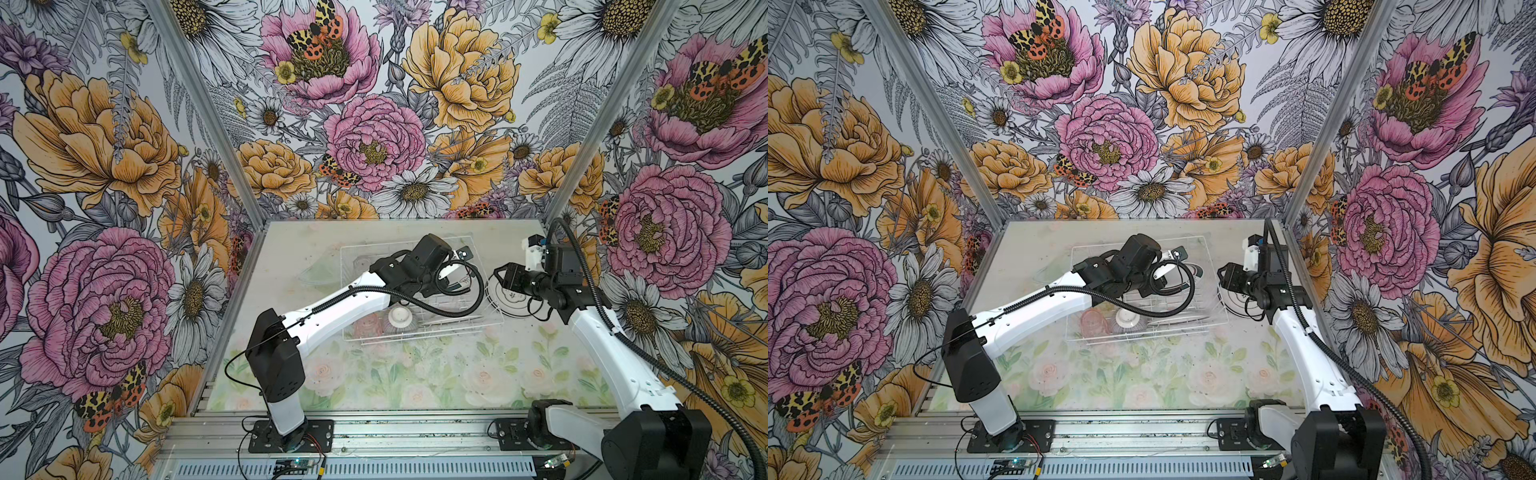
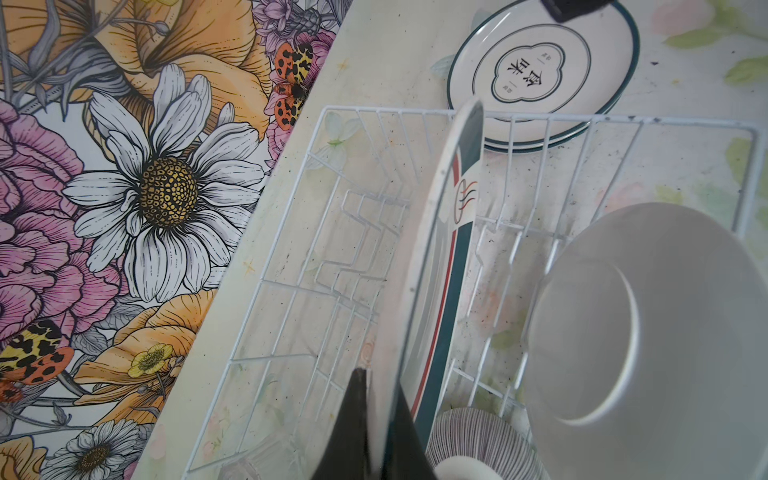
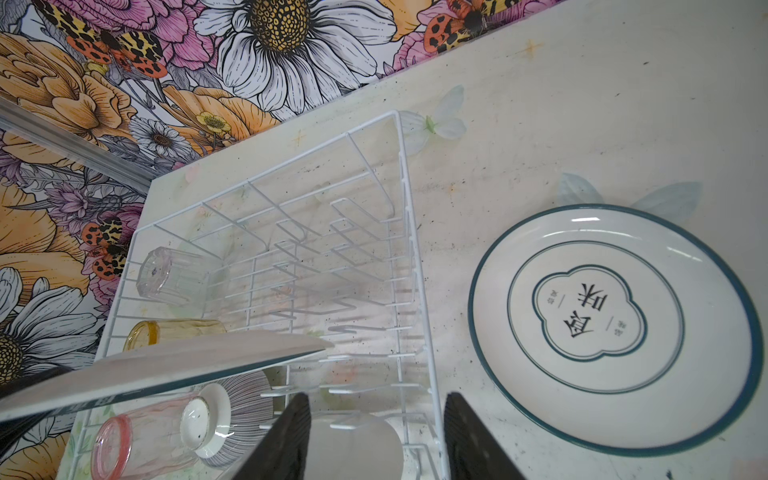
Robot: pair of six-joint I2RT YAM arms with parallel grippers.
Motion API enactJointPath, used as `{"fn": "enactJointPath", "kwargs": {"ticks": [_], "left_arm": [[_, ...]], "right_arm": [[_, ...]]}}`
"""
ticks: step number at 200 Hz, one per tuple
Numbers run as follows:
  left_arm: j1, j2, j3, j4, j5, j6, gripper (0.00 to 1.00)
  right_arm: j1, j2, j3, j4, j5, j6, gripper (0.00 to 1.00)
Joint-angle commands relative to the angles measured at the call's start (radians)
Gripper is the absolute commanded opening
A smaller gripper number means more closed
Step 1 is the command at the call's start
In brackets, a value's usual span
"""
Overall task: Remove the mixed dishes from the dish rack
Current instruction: 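Lift the red-and-teal-rimmed plate up out of the rack with the left gripper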
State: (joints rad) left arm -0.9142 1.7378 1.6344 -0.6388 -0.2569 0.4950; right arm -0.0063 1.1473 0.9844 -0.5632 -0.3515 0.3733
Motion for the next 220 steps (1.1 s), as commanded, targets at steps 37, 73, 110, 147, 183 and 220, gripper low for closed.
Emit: {"fn": "enactJointPath", "kwargs": {"ticks": [37,73,110,147,183,220], "left_arm": [[0.012,-0.08,-0.018,0.069,-0.032,-0.054,0.0],[0.043,-0.117,-0.021,0.085,0.02,-0.092,0.0],[0.087,-0.16,-0.033,0.106,0.115,-0.145,0.0],[0.152,-0.207,-0.041,0.12,0.279,-0.243,0.0],[0.238,-0.249,-0.066,0.153,0.485,-0.382,0.0],[0.354,-0.282,-0.14,0.275,0.72,-0.577,0.0]], "right_arm": [[-0.003,-0.015,-0.012,0.047,-0.02,-0.002,0.54],[-0.006,-0.024,-0.015,0.065,-0.059,-0.003,0.54],[-0.009,-0.039,-0.026,0.083,-0.1,0.0,0.54],[-0.019,-0.064,-0.049,0.139,-0.212,0.015,0.53],[-0.024,-0.092,-0.088,0.233,-0.364,0.04,0.53],[-0.025,-0.134,-0.14,0.365,-0.531,0.086,0.53]]}}
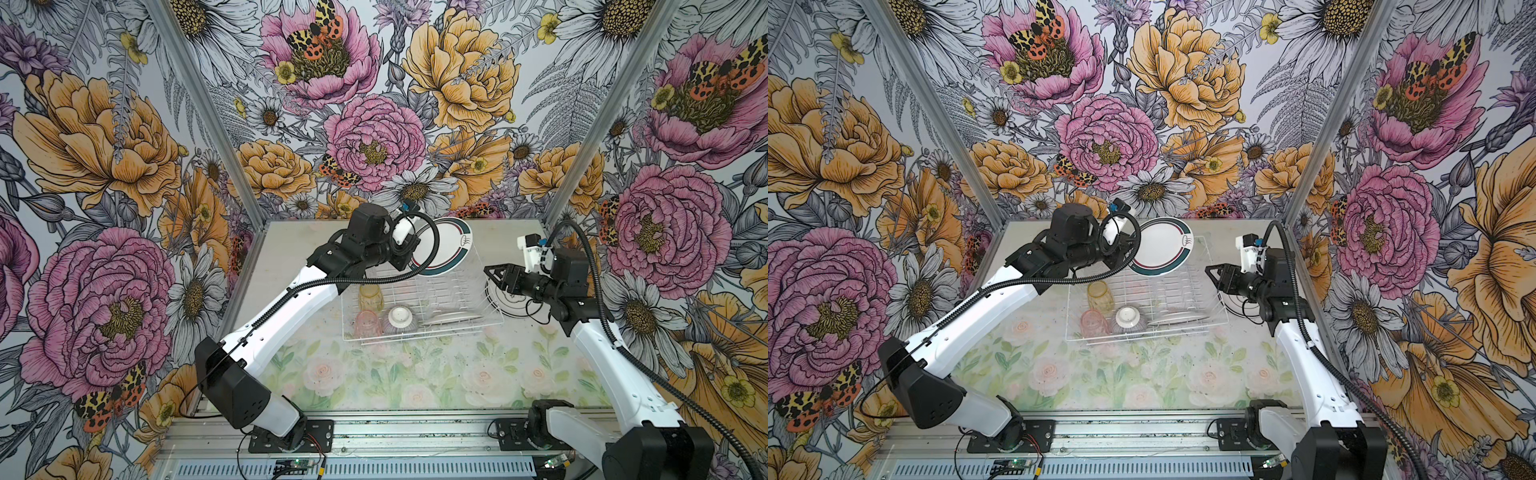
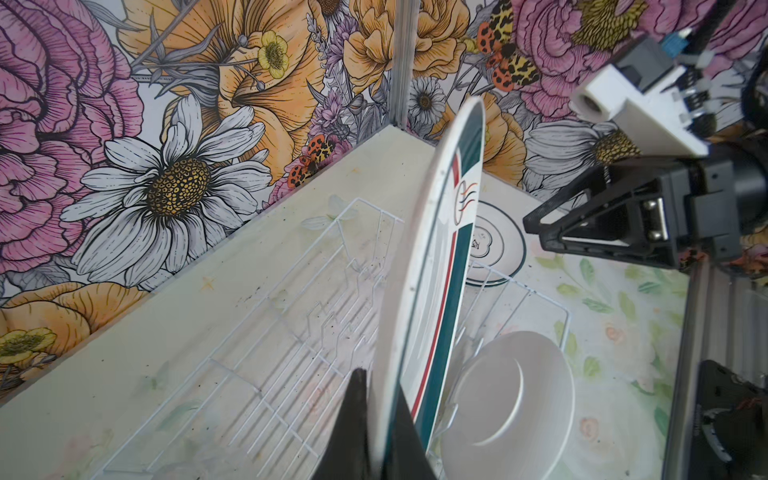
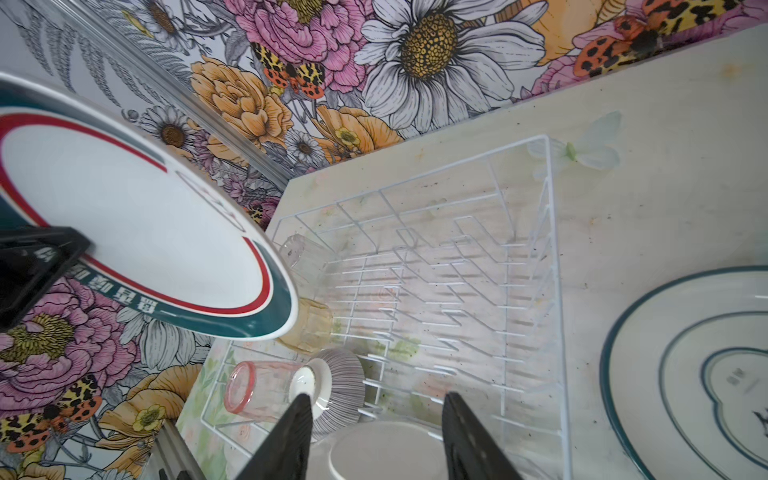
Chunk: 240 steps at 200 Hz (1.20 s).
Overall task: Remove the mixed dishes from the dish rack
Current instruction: 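Lift the red-and-teal-rimmed plate up out of the rack with the left gripper, then hold the plate up while the right gripper moves to grasp its rim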
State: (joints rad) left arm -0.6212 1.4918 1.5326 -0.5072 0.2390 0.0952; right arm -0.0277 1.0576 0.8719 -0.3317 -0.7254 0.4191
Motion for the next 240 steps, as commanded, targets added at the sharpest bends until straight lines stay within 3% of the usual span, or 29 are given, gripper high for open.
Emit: {"fn": "enactJointPath", "kwargs": {"ticks": [1,29,57,92,122,206,231,240], "left_arm": [[0.064,-0.037,-0.039,0.146,0.229,-0.182,0.0],[0.095,-0.028,-0.067,0.211,0.323,-0.272,0.0],[0.095,-0.003,-0.088,0.288,0.392,-0.349,0.0],[0.094,0.011,-0.109,0.352,0.433,-0.407,0.0],[0.087,0.031,-0.109,0.355,0.44,-0.419,0.0],[0.025,0.108,-0.075,0.421,0.486,-0.467,0.0],[0.014,0.124,-0.072,0.442,0.495,-0.483,0.0],[0.011,0.129,-0.071,0.449,0.498,-0.488,0.0]], "right_arm": [[-0.003,-0.046,-0.029,0.136,-0.161,0.041,0.53],[-0.003,-0.078,-0.07,0.265,-0.241,0.105,0.53],[-0.002,-0.074,-0.166,0.618,-0.291,0.335,0.53],[-0.003,-0.031,-0.172,0.7,-0.279,0.4,0.53],[-0.001,-0.013,-0.201,0.888,-0.293,0.515,0.53],[0.005,0.014,-0.214,0.974,-0.278,0.567,0.49],[0.006,0.018,-0.219,1.005,-0.275,0.588,0.41],[0.005,0.021,-0.219,1.011,-0.275,0.592,0.33]]}}
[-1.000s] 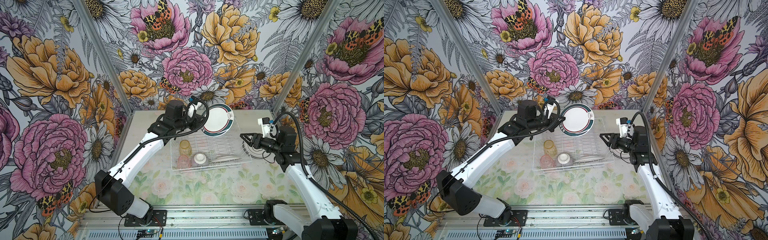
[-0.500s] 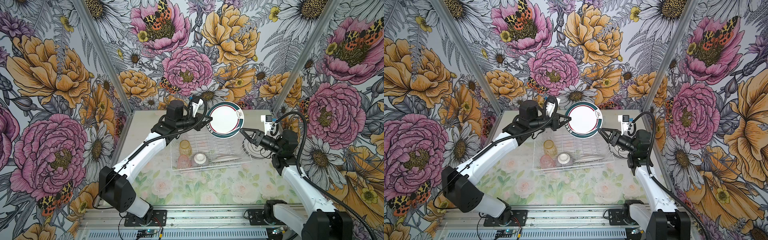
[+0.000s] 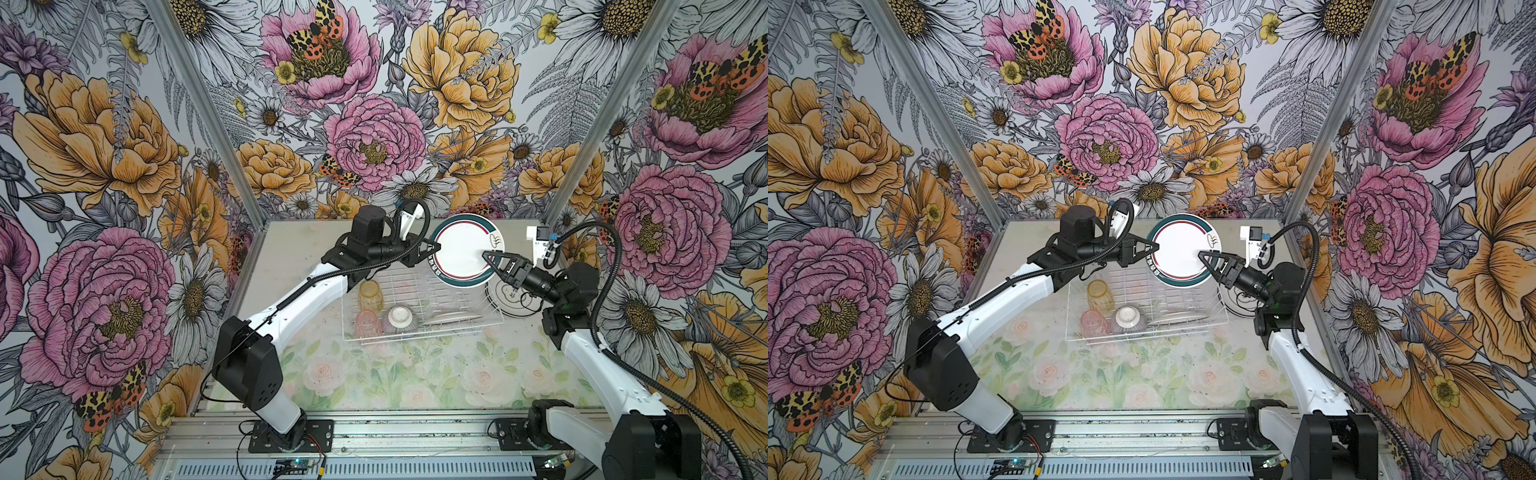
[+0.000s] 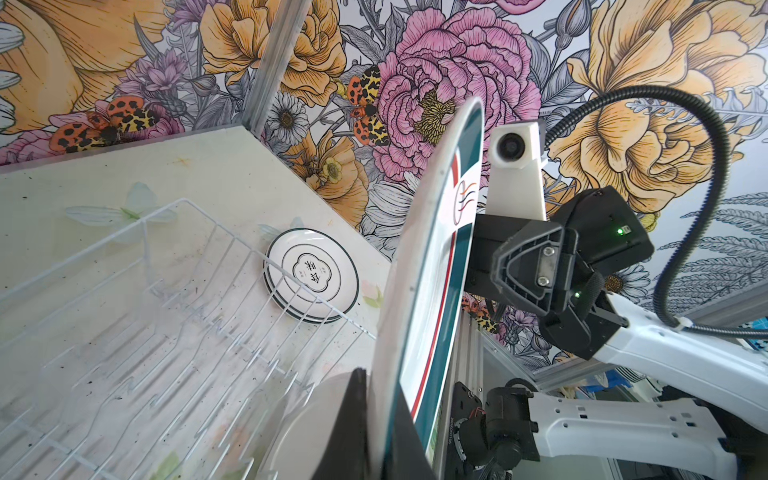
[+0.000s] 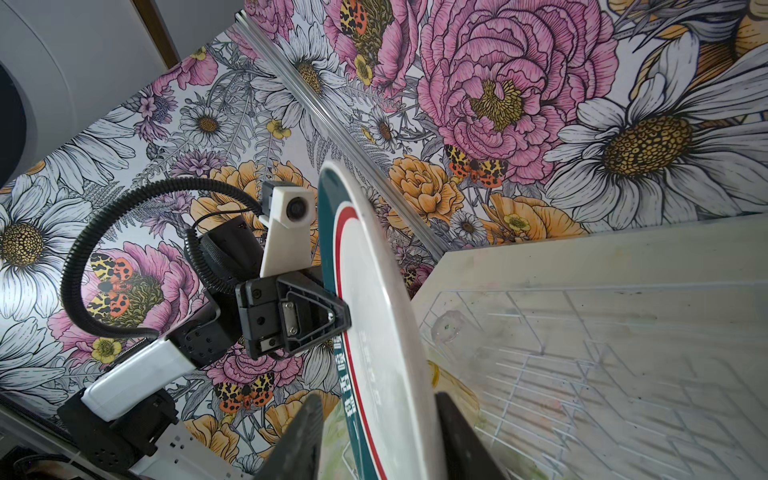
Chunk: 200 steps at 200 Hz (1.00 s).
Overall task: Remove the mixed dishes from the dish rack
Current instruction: 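Hold the plate up while the right gripper moves to grasp its rim, then open the left gripper while the right gripper carries the plate toward the plate stack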
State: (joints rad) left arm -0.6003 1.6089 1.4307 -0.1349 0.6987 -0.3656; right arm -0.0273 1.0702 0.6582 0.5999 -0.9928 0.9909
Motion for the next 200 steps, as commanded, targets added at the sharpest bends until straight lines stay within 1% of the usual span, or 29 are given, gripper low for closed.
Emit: {"fn": "enactJointPath", "kwargs": {"ticks": [1,5,18,36,55,67,85,101,112,114,117,124,150,171,184,200], "left_arm": [[-0.009,0.012,0.031,0.078,0.039,-0.028,0.0],[-0.01,0.015,0.032,0.081,0.04,-0.031,0.0],[-0.013,0.021,0.035,0.084,0.043,-0.035,0.0],[-0.015,0.027,0.039,0.092,0.046,-0.039,0.0],[-0.018,0.032,0.044,0.094,0.05,-0.042,0.0],[-0.018,0.037,0.047,0.092,0.052,-0.042,0.0],[-0.019,0.04,0.054,0.078,0.052,-0.038,0.0],[-0.022,0.04,0.059,0.045,0.038,-0.023,0.17],[-0.026,0.037,0.06,0.021,0.033,-0.005,0.23],[-0.027,0.037,0.06,0.018,0.032,-0.002,0.27],[-0.028,0.035,0.06,0.012,0.033,0.002,0.3],[-0.03,0.031,0.061,-0.002,0.033,0.013,0.33],[-0.036,0.0,0.049,-0.051,0.008,0.067,0.37],[-0.038,-0.044,0.007,-0.089,-0.047,0.103,0.38],[-0.045,-0.081,-0.026,-0.134,-0.126,0.143,0.38],[-0.068,-0.131,-0.062,-0.223,-0.27,0.204,0.38]], "right_arm": [[0.005,0.007,-0.005,0.079,-0.007,0.021,0.32],[0.005,0.008,-0.005,0.079,-0.006,0.021,0.27],[0.006,0.008,-0.005,0.078,-0.006,0.023,0.17],[0.004,0.011,-0.004,0.074,-0.002,0.024,0.06],[0.003,0.01,-0.004,0.073,0.002,0.024,0.04],[0.002,0.009,0.0,0.071,0.004,0.022,0.0],[0.003,0.003,0.003,0.06,0.014,0.023,0.0],[-0.008,-0.008,0.005,0.042,0.035,0.018,0.0],[-0.021,-0.019,0.008,0.022,0.05,0.013,0.0],[-0.024,-0.021,0.008,0.018,0.053,0.012,0.0],[-0.029,-0.024,0.009,0.012,0.058,0.01,0.0],[-0.041,-0.029,0.011,-0.008,0.066,0.004,0.0],[-0.1,-0.047,0.026,-0.117,0.1,-0.026,0.0],[-0.176,-0.059,0.033,-0.19,0.116,-0.032,0.0],[-0.232,-0.067,0.036,-0.246,0.126,-0.04,0.0],[-0.3,-0.084,0.051,-0.374,0.163,-0.1,0.0]]}}
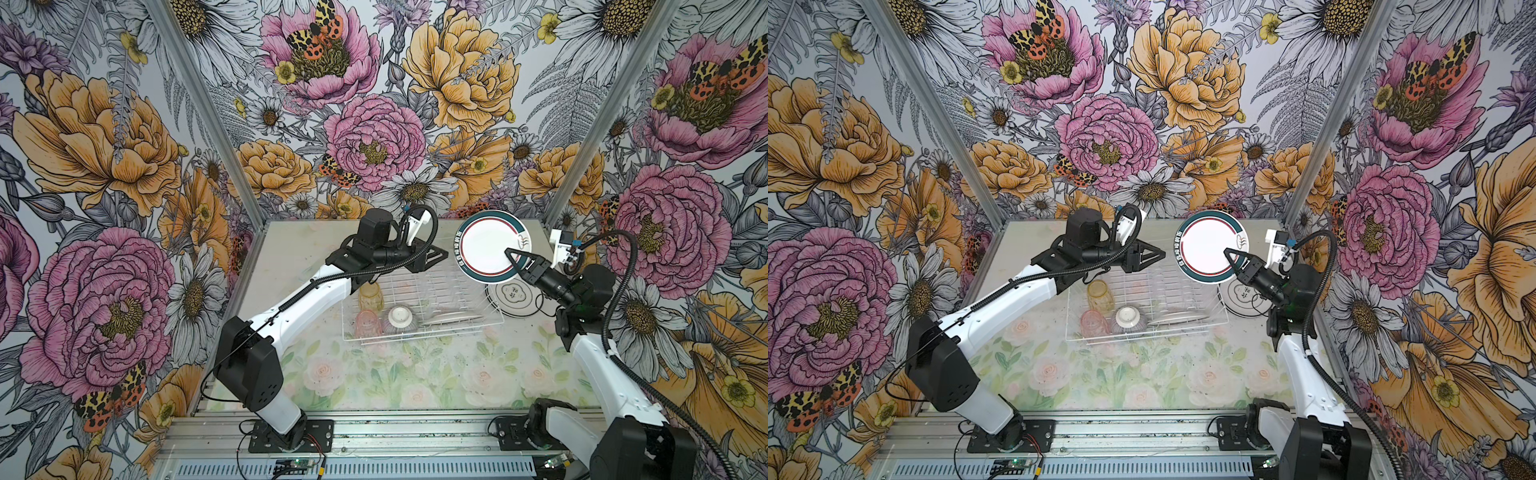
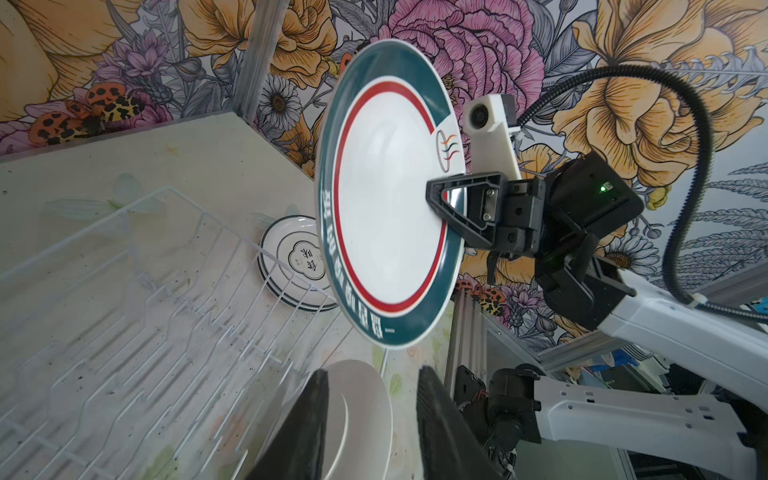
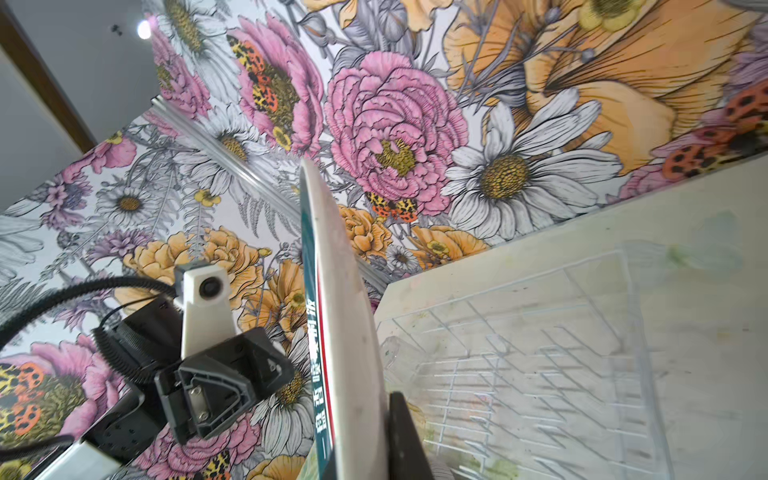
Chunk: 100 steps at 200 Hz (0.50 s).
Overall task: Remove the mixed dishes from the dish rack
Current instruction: 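Open the left gripper while the right gripper carries the plate toward the plate stack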
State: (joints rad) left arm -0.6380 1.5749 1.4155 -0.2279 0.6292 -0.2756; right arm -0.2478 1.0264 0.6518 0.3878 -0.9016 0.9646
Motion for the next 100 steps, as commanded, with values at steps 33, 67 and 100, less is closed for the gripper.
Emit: {"fn": "enactJointPath", "kwargs": {"ticks": [33,67,100], "left_arm": [[-0.063,-0.186,-0.124,-0.227,-0.364,0.154,0.38],[-0.064,-0.263,-0.196,-0.236,-0.407,0.151,0.38],[-0.064,-0.29,-0.217,-0.246,-0.439,0.157,0.39]], "right_arm": [[-0.176,-0.071,0.101,-0.487,0.247,-0.275,0.0],[-0.249,-0.029,0.061,-0.523,0.32,-0.297,0.0],[-0.263,0.072,0.024,-0.528,0.366,-0.325,0.0]]}}
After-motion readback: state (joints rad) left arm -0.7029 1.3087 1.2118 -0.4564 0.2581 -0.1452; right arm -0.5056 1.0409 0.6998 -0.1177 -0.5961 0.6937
